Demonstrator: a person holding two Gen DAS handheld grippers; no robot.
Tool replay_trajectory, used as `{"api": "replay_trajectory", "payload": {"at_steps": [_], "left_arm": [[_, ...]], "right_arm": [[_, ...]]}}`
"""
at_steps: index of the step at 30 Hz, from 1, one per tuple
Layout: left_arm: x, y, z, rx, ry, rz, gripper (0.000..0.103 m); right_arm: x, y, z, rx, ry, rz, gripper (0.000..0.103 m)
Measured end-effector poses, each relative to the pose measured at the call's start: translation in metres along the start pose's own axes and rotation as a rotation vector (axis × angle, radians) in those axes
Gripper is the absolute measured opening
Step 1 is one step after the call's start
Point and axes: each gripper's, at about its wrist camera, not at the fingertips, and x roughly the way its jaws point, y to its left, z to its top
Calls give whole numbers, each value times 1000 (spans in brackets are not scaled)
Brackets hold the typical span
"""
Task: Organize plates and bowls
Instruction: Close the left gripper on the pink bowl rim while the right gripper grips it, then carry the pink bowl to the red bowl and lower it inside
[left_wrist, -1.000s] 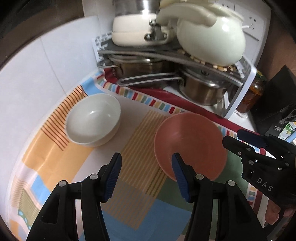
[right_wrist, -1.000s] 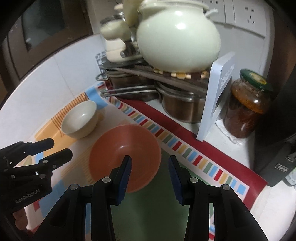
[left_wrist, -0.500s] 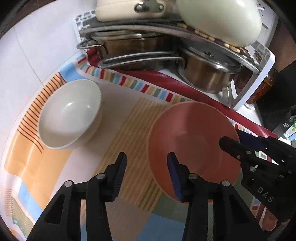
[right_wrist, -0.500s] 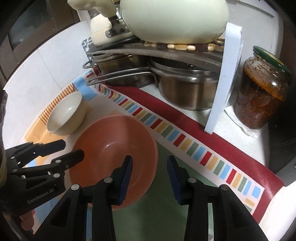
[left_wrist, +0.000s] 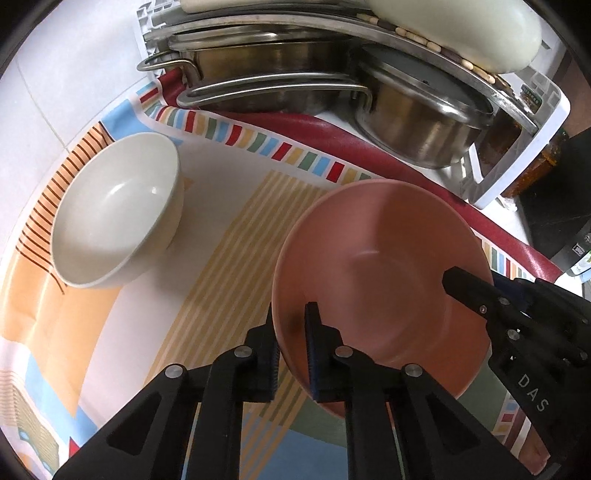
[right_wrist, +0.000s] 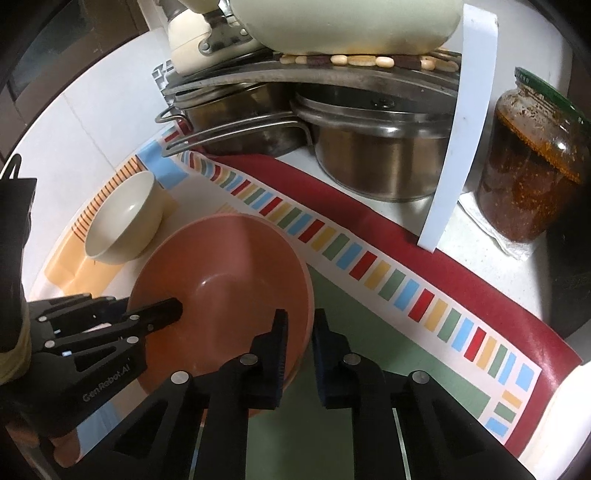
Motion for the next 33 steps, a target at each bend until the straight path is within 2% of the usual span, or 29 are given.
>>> {"api": "replay_trajectory", "payload": {"at_steps": [7, 15, 20, 26, 33], "left_arm": [[-17, 3, -5, -22, -12, 8, 13], [-56, 10, -22, -63, -64, 21, 13], [-87, 16, -43, -104, -115, 41, 13], [-112, 26, -65, -175, -133, 61, 13], [-148, 38, -106, -263, -170, 94, 13]], "right_arm": [[-6, 1, 1, 18, 6, 13, 13], [-36, 17, -3, -15, -22, 33, 13], [-59, 30, -9, -52, -50, 53, 13], [-83, 52, -19, -100, -62, 85, 13], [-103, 80, -37, -168, -63, 135, 13]]}}
